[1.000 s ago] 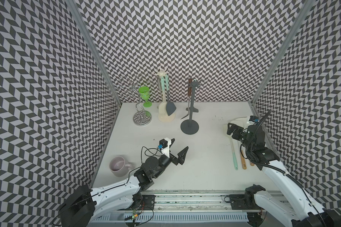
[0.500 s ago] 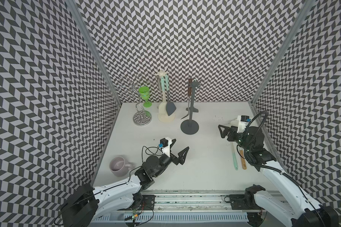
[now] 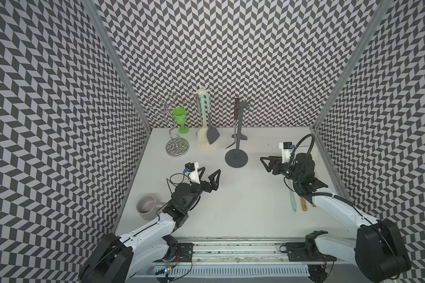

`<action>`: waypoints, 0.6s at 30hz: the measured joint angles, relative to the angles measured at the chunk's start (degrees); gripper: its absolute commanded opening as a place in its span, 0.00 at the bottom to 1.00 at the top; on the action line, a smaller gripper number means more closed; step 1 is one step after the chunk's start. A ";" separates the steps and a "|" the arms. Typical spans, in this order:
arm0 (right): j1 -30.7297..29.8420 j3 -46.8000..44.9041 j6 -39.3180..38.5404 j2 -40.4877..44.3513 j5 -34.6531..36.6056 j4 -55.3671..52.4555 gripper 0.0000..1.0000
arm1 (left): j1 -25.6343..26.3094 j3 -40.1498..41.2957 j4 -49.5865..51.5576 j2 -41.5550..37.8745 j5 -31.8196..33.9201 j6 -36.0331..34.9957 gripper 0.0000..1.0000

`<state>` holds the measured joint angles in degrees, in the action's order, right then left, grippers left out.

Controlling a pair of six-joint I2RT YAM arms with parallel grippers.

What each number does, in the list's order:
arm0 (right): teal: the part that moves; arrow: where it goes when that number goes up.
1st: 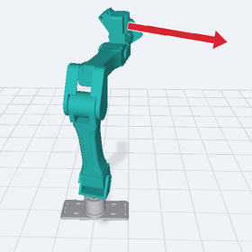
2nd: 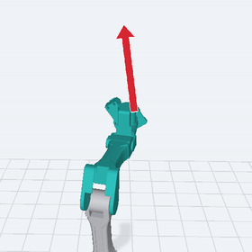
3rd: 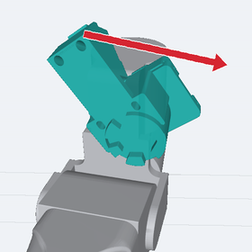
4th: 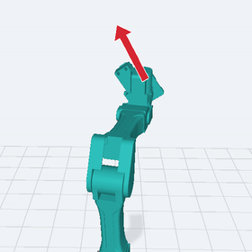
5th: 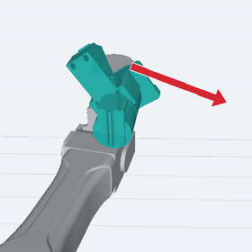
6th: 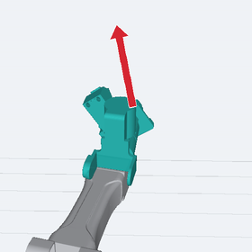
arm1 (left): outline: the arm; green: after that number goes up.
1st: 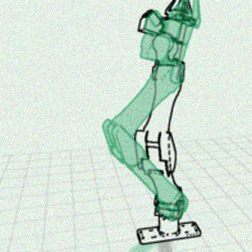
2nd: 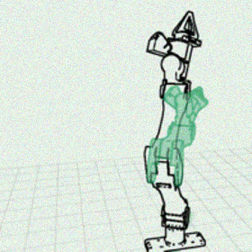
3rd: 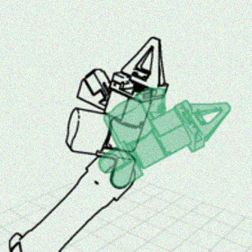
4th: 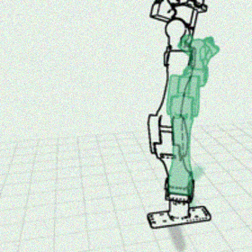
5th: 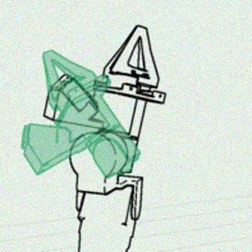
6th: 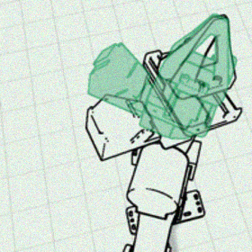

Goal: Take the spatula off the kitchen utensil rack
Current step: Place the spatula at the center of the board, then adjust the rack at the center of the board.

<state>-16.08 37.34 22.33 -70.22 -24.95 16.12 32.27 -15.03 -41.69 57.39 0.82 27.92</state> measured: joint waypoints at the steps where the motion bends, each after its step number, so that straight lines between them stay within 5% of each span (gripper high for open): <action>1: -0.55 0.94 -0.17 -1.25 0.04 0.50 0.60 | -0.57 0.00 0.02 -0.02 -0.42 0.37 1.00; 11: -4.76 9.68 -1.09 -14.10 4.59 6.51 0.30 | -1.09 0.24 0.22 -1.86 -1.64 1.33 1.00; 18: -7.08 14.40 -0.20 -25.53 8.79 8.50 0.20 | -1.18 1.01 0.22 -2.32 -1.86 1.40 1.00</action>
<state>-23.16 51.75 22.13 -95.74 -16.16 24.62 31.09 -14.02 -41.47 55.07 -1.04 29.32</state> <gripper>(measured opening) 0.222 0.996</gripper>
